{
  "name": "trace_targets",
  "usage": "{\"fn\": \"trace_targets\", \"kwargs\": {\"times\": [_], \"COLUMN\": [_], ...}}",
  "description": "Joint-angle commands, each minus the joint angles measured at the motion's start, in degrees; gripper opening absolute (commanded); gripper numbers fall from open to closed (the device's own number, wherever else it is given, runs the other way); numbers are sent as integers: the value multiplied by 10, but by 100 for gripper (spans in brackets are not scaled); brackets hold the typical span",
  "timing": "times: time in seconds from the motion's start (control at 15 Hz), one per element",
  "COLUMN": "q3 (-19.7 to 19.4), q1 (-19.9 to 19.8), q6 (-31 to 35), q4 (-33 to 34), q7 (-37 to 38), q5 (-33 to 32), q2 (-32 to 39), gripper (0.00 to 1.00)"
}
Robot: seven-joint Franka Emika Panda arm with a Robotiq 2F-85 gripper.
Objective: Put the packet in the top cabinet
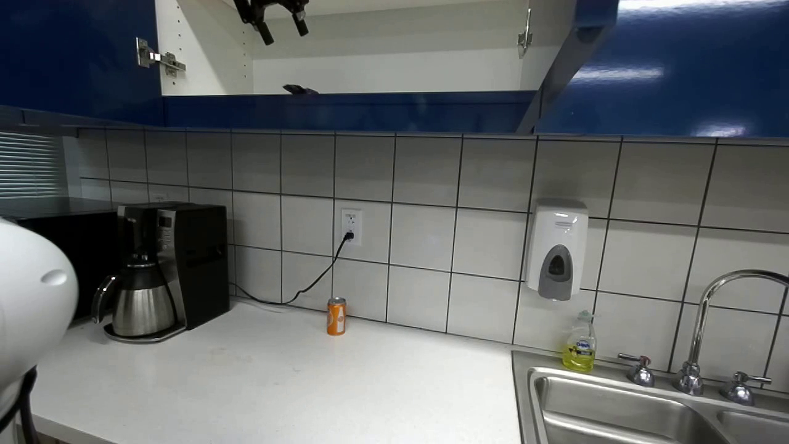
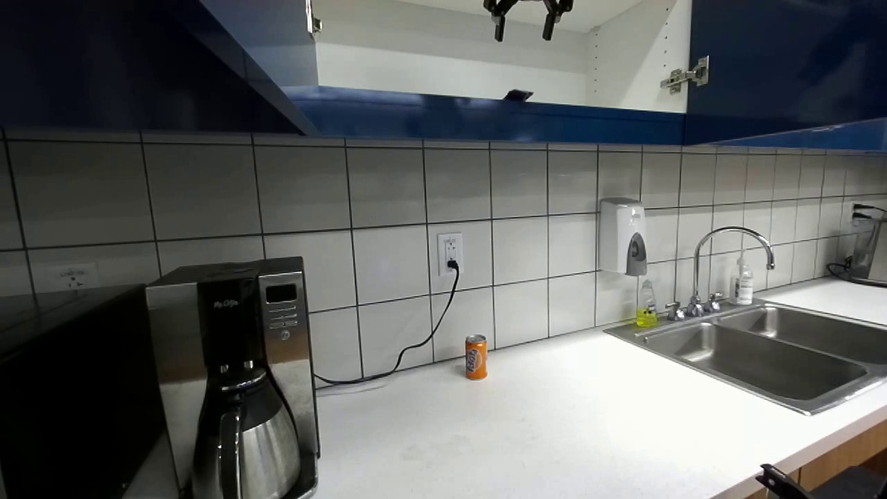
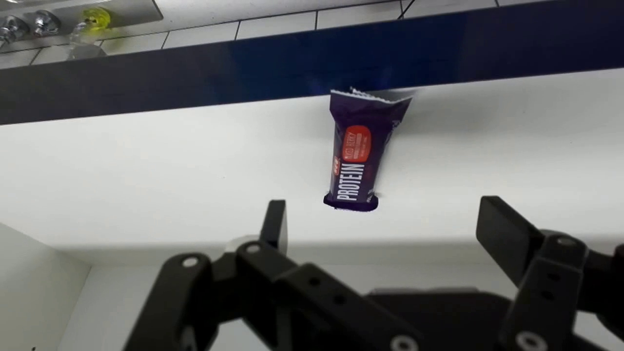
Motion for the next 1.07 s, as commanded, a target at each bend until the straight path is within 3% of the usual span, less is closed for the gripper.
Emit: {"fn": "trace_targets", "kwargs": {"times": [0.0,0.47,1.0], "q3": [1,-2,-6], "q1": [-3,-5,-4], "q6": [25,20,4], "q4": [-88,-221,-319], "q7": [-5,-11,-27], "q5": [18,52,89], "q2": [-87,-205,-256], "gripper": [100,100,100]}}
